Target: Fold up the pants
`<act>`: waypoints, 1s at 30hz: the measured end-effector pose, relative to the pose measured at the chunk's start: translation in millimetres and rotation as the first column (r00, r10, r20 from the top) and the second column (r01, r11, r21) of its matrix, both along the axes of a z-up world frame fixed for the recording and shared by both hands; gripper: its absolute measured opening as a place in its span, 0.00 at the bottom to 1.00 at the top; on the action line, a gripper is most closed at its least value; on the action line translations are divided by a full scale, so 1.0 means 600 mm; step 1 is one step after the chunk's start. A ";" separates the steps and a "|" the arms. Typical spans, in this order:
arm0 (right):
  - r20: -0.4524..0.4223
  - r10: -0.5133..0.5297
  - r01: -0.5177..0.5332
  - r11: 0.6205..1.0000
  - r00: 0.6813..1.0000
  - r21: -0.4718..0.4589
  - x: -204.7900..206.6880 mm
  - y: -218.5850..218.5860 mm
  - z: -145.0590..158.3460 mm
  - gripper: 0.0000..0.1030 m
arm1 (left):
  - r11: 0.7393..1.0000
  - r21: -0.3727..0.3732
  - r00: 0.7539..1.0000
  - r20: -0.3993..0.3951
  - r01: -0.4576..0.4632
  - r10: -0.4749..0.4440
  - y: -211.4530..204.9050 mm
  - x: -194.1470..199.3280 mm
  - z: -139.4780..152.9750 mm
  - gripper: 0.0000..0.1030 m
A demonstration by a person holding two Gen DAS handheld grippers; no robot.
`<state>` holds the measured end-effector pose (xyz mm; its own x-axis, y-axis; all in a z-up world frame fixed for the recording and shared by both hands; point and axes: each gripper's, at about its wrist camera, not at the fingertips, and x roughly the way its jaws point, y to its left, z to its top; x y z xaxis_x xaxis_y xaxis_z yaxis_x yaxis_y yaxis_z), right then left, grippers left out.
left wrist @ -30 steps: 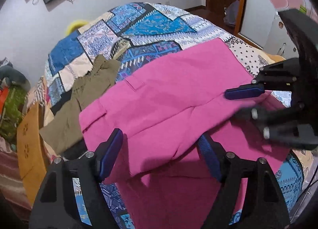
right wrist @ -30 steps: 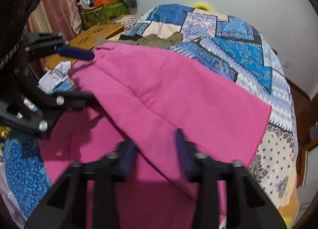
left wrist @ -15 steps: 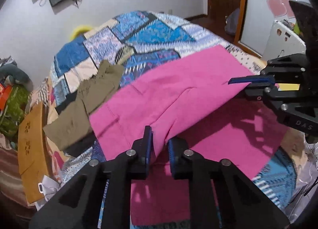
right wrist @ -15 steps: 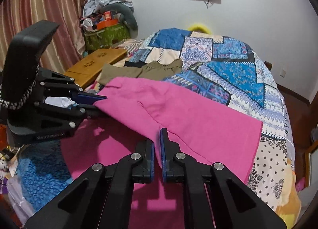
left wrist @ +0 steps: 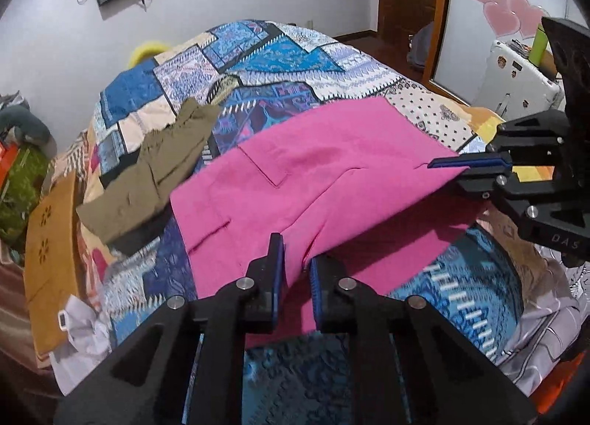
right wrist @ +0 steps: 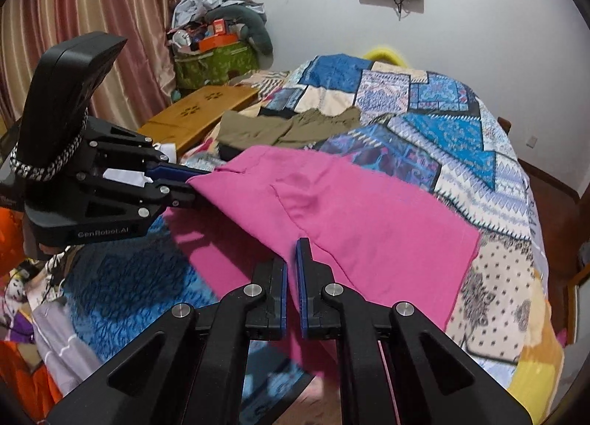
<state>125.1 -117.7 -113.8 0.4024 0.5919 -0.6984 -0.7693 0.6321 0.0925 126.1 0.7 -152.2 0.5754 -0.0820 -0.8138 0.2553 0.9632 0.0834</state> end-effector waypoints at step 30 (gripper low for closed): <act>-0.094 -0.088 0.099 0.989 0.992 0.111 -0.024 -0.044 0.023 0.27 | 0.996 -0.091 0.997 0.071 -0.010 0.017 0.010 -0.042 0.060 0.41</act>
